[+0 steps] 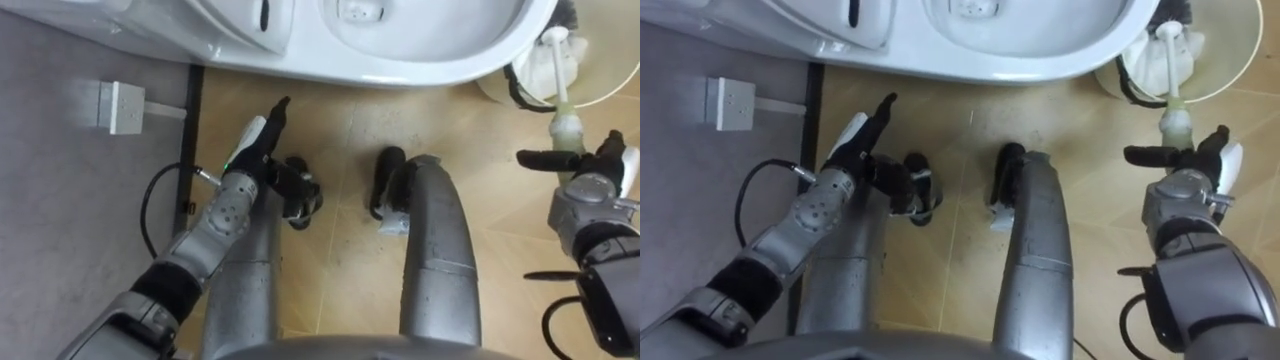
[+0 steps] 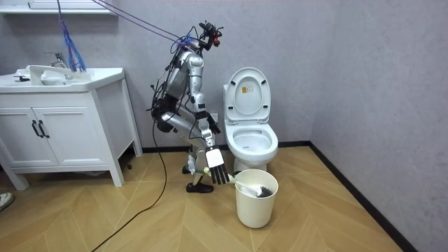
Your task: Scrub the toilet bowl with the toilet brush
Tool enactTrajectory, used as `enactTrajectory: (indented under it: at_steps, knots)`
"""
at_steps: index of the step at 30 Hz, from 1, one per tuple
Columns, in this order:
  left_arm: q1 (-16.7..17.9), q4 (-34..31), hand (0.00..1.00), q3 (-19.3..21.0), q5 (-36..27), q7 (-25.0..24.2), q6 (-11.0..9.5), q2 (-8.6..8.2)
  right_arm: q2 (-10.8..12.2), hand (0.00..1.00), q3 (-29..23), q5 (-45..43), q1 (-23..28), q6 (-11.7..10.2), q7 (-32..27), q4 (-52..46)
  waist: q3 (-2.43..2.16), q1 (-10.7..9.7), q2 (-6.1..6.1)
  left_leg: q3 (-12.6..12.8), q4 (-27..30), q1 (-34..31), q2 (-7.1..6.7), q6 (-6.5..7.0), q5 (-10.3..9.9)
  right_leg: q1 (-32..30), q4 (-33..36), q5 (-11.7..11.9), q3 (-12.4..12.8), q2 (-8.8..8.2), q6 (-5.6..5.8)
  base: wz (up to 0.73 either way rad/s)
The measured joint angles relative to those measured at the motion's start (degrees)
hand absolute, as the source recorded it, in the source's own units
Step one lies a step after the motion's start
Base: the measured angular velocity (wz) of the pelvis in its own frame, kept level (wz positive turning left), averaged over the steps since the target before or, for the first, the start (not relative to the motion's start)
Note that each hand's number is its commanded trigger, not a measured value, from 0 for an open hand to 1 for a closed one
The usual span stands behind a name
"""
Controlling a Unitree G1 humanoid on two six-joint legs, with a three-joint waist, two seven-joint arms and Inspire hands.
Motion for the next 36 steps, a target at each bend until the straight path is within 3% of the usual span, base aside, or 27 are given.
enactTrajectory:
  at_steps: [13,14,17,18,24,36]
  knots:
    - [-0.4,-1.2,0.00,-0.2,-0.7,-1.2,0.0,0.74,-0.4,0.00,1.5,1.1,-0.1,0.4,1.4,1.8,0.16,0.0,0.11,-0.1,3.2,-1.3,0.20,-0.51,-2.1,-1.7,3.9,-2.3,0.3,-0.23,-0.69,0.01]
    - [-0.4,-1.2,0.00,-0.2,-0.8,-1.2,0.0,0.75,-0.4,0.11,1.8,1.1,-0.1,0.5,1.8,1.9,0.18,0.0,0.14,-0.1,3.2,-1.3,0.21,-0.47,-2.1,-1.7,3.9,-2.3,0.3,-0.23,-0.69,0.00]
    - [-0.4,-1.2,0.00,-0.1,-1.2,-1.4,0.0,0.85,-0.7,0.96,2.3,1.1,0.0,0.5,2.8,2.2,0.34,0.1,0.41,-0.1,3.3,-1.4,0.20,-0.26,-2.2,-1.8,3.9,-2.4,0.4,-0.38,-0.58,0.00]
    - [-0.5,-1.2,0.00,-0.1,-1.2,-1.6,0.0,1.07,-0.9,1.00,2.5,0.8,0.2,0.6,3.1,2.2,0.40,0.2,0.49,-0.1,3.5,-1.5,0.21,-0.13,-2.3,-1.9,4.0,-2.5,0.4,-0.41,-0.55,0.00]
    - [-0.6,-1.2,0.00,0.1,-1.2,-2.6,0.0,1.66,-2.0,1.00,2.9,0.0,0.8,1.2,4.9,2.2,0.50,0.3,0.69,0.0,4.8,-2.0,0.09,0.14,-3.1,-2.6,5.4,-3.2,0.7,-0.61,-0.34,0.00]
    - [-0.6,-1.2,0.00,0.2,-1.3,-4.1,-0.1,1.59,-2.2,1.00,3.5,-1.3,1.6,1.8,9.0,2.0,0.54,1.5,0.87,0.0,5.1,-2.1,0.10,-0.04,-3.4,-2.7,5.8,-3.6,0.5,-0.57,-0.51,0.00]
